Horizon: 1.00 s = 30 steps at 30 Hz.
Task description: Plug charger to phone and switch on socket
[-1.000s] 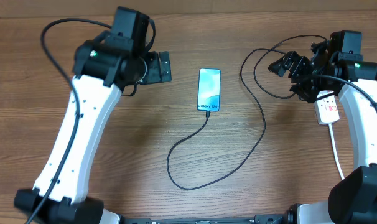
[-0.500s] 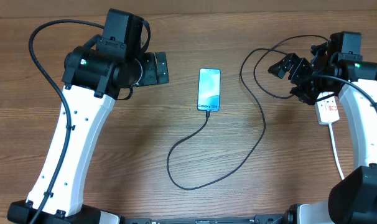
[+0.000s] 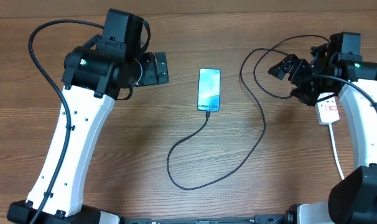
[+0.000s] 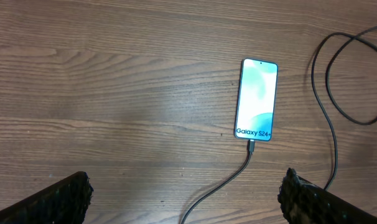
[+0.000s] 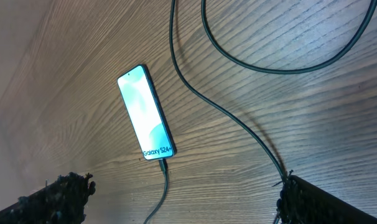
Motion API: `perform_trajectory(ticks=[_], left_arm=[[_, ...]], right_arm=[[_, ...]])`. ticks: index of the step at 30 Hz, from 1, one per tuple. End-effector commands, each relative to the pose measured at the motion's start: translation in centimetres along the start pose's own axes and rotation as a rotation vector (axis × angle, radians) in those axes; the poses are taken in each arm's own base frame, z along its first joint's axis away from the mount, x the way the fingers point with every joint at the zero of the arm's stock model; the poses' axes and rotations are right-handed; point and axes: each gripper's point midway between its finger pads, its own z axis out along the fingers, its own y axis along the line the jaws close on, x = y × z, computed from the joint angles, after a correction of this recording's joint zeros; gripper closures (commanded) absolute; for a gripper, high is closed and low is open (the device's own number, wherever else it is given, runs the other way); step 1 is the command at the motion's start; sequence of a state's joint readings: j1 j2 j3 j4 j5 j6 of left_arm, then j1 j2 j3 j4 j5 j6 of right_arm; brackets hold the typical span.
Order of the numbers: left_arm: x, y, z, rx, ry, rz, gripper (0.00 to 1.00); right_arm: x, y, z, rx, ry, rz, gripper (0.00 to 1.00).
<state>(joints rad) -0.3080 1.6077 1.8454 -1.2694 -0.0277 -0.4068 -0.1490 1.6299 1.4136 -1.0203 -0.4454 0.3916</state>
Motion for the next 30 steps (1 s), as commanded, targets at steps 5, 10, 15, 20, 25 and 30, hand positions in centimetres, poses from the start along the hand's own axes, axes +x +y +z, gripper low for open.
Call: perform_trajectory(ticks=[5, 10, 15, 20, 25, 30], left_arm=[[0.0, 0.0, -0.2, -0.007, -0.008, 0.035, 0.0], [0.0, 0.0, -0.2, -0.007, -0.008, 0.035, 0.0], [0.0, 0.0, -0.2, -0.007, -0.008, 0.035, 0.0], [0.0, 0.0, -0.2, -0.007, -0.008, 0.035, 0.0], [0.0, 0.0, -0.2, -0.007, -0.008, 0.035, 0.0], [0.0, 0.0, -0.2, -0.007, -0.008, 0.035, 0.0]], right_arm=[[-0.2, 0.3, -0.8, -0.004, -0.02, -0.013, 0.0], [-0.1, 0.3, -0.8, -0.003, -0.019, -0.013, 0.0], [-0.2, 0.3, -0.8, -0.005, -0.022, -0.015, 0.0], [-0.6, 0.5, -0.8, -0.012, -0.037, -0.023, 0.0], [-0.4, 0.9, -0.8, -0.036, -0.024, -0.023, 0.0], [0.3, 2.3, -0.8, -0.102, 0.011, -0.032, 0.0]])
